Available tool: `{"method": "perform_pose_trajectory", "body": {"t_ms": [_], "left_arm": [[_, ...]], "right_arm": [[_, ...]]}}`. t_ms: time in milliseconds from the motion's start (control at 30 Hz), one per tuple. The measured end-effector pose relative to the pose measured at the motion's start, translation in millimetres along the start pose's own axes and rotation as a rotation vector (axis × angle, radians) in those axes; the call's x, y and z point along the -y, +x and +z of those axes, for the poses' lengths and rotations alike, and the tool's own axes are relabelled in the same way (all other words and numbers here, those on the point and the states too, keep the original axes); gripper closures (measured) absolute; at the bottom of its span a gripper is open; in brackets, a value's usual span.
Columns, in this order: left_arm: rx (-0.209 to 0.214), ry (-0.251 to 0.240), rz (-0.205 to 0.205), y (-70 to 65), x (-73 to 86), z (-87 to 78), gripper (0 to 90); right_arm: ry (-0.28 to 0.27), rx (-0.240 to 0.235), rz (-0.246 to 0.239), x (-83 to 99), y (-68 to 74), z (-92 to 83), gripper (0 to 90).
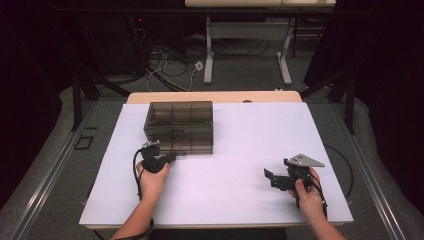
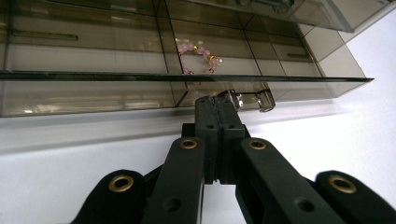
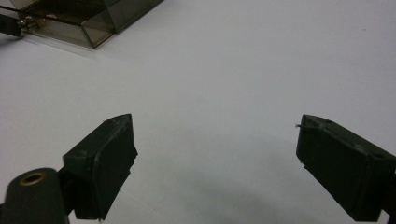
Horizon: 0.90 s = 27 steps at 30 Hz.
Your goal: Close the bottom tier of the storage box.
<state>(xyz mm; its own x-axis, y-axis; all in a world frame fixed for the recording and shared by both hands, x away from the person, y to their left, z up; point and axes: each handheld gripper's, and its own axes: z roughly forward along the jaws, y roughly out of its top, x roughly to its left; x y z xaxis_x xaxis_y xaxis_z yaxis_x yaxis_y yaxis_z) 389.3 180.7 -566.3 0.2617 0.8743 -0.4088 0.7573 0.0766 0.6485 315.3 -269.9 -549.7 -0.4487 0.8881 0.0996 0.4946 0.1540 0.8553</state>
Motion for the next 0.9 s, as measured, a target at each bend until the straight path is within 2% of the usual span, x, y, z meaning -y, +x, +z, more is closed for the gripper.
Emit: {"method": "perform_pose_trajectory", "body": {"t_ms": [333,467,567,900], "left_arm": [[-0.002,0.011,-0.013,1.7,-6.0,3.7,90.0],[-0.009,-0.004,-0.027,2.0,-7.2,6.9,90.0],[-0.008,0.005,-0.024,2.6,-8.7,7.2,90.0],[-0.019,-0.008,-0.036,2.8,-12.3,11.7,90.0]], "right_arm": [[-0.002,-0.003,0.006,0.0,0.1,-0.5,11.5],[0.002,0.0,0.002,0.0,-0.3,-1.0,11.5],[0.001,0.0,0.001,0.0,-0.5,-1.2,11.5],[-0.002,-0.004,-0.002,0.1,-0.9,-1.2,11.5]]}}
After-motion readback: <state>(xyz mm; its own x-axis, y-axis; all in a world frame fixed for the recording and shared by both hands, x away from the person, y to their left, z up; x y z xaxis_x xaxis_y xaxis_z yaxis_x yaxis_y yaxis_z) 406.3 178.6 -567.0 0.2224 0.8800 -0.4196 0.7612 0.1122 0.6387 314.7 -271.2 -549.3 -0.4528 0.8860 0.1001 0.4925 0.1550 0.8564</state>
